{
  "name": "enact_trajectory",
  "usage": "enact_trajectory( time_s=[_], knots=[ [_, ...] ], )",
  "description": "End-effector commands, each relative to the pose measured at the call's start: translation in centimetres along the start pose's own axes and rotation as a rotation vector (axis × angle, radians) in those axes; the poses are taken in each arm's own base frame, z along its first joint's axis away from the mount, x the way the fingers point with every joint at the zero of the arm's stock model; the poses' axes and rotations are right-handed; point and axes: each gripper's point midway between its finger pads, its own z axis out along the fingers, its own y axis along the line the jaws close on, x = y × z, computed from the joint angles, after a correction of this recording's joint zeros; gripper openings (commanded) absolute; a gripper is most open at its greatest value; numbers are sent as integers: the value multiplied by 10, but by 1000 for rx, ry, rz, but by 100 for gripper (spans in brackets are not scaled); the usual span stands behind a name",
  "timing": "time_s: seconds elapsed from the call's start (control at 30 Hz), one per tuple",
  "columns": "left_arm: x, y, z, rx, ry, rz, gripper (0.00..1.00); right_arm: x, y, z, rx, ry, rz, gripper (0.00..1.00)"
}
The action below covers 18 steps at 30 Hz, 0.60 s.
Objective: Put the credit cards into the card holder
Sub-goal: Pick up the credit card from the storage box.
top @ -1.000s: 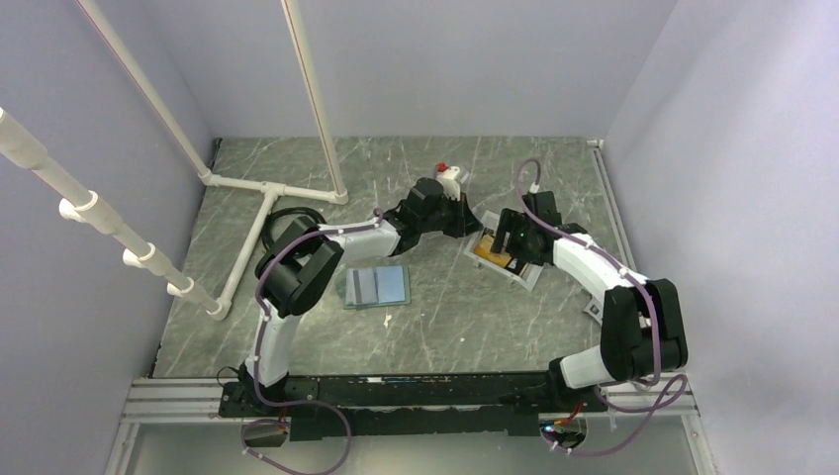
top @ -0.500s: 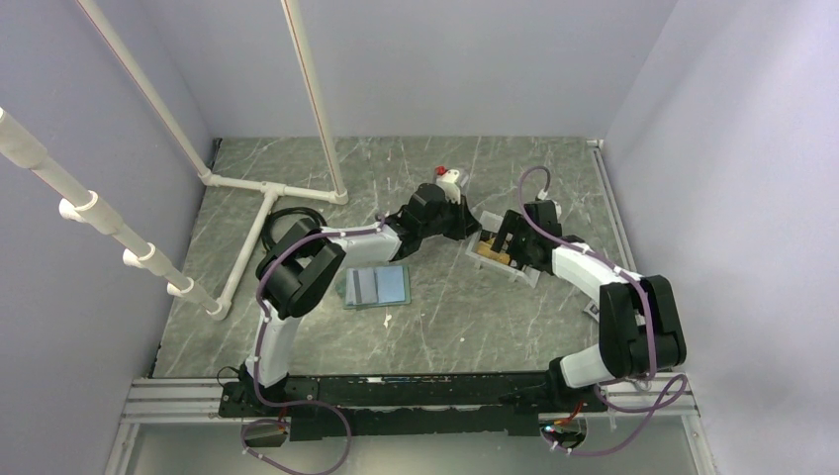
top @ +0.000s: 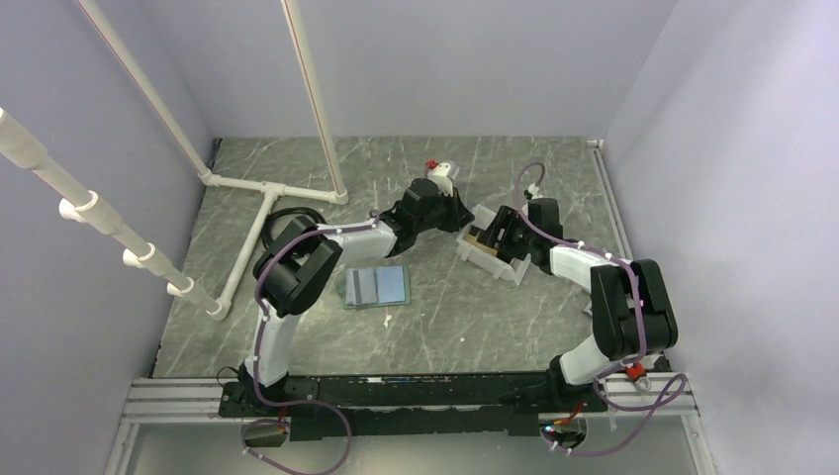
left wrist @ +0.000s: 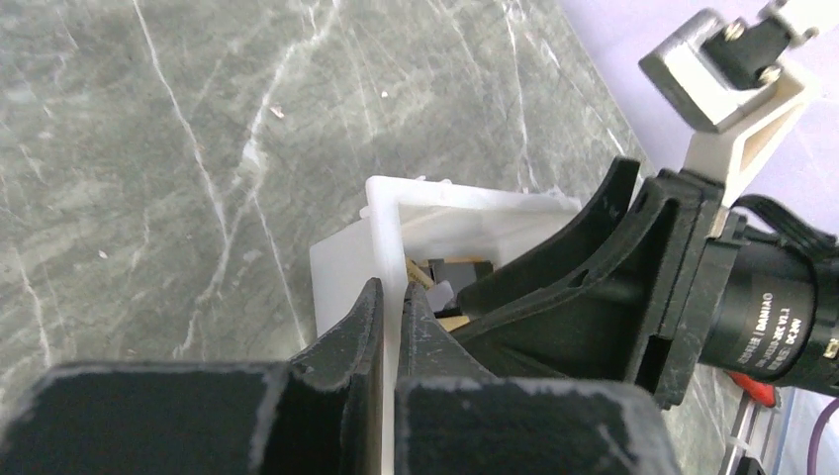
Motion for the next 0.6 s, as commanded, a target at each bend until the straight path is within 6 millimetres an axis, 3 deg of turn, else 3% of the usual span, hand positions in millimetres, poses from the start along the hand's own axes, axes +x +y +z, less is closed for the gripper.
enact_trajectory(
  time_s=[0.0,0.13,0.57],
  knots=[
    [-17,-50,-11,146,-52,52,0,-5,57,-12,-261,-3,-2,62],
    [-18,-50,-13,144,-59,54,0,-6,64,-18,-308,-27,39,44],
    [-7,-45,-9,142,-44,18,0,-20,59,-31,-286,-151,125,36]
  ],
)
